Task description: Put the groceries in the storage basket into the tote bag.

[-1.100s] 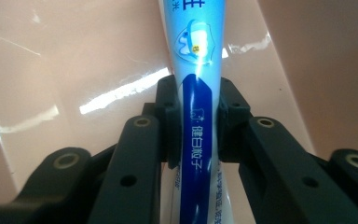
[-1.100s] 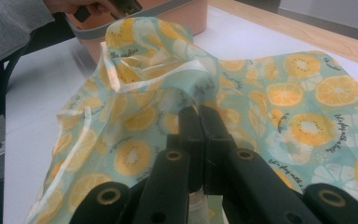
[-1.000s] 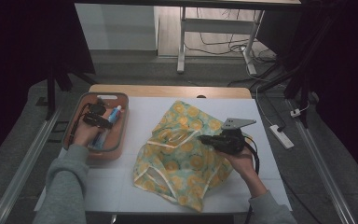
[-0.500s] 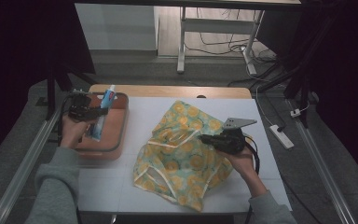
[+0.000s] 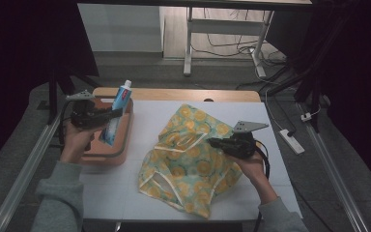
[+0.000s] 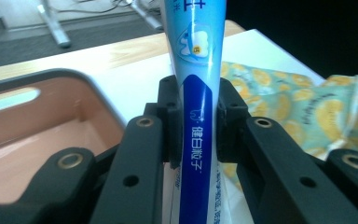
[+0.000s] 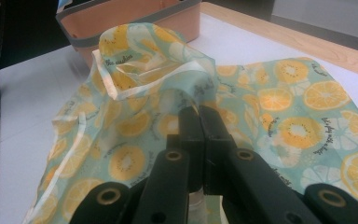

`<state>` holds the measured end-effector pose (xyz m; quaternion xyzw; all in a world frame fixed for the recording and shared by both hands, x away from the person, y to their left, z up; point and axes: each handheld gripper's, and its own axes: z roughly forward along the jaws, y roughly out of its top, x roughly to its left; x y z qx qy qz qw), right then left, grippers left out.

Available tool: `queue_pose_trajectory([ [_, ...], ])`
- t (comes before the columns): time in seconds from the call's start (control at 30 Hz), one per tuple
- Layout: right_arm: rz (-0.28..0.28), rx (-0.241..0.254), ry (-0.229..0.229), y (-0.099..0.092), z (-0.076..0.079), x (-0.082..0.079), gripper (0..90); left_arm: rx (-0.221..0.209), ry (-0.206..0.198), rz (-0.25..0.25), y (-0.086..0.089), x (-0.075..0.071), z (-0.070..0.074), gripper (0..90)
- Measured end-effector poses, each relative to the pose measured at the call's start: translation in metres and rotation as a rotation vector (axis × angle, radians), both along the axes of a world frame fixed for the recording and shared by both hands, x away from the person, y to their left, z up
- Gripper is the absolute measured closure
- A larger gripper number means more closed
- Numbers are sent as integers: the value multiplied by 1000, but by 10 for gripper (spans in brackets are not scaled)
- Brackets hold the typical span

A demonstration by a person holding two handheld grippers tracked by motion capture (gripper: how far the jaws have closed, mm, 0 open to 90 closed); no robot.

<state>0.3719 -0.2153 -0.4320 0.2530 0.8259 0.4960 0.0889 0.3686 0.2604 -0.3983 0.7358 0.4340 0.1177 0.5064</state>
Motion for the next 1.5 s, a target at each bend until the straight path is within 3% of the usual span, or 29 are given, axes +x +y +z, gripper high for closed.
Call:
queue_pose_trajectory([
  [0.23, -12, 4, -2, -3, 1, 1, 891, -20, -5, -62, -11, -7, 0, 753],
  [0.37, -22, 3, -3, -4, 0, 3, 891, -50, -10, -122, -17, -10, 1, 753],
  [0.87, -32, -3, -3, -4, -1, 4, 891, -23, 4, -256, -49, -15, -6, 753],
  [1.2, -31, -6, -3, -3, -2, 3, 891, -14, -3, -359, -70, -32, 1, 753],
  [1.3, -34, -5, -8, -3, -2, 3, 891, -32, 0, -386, -74, -36, 1, 753],
  [1.5, -37, -3, -7, -3, -3, 3, 891, 2, -4, -422, -86, -44, 1, 753],
])
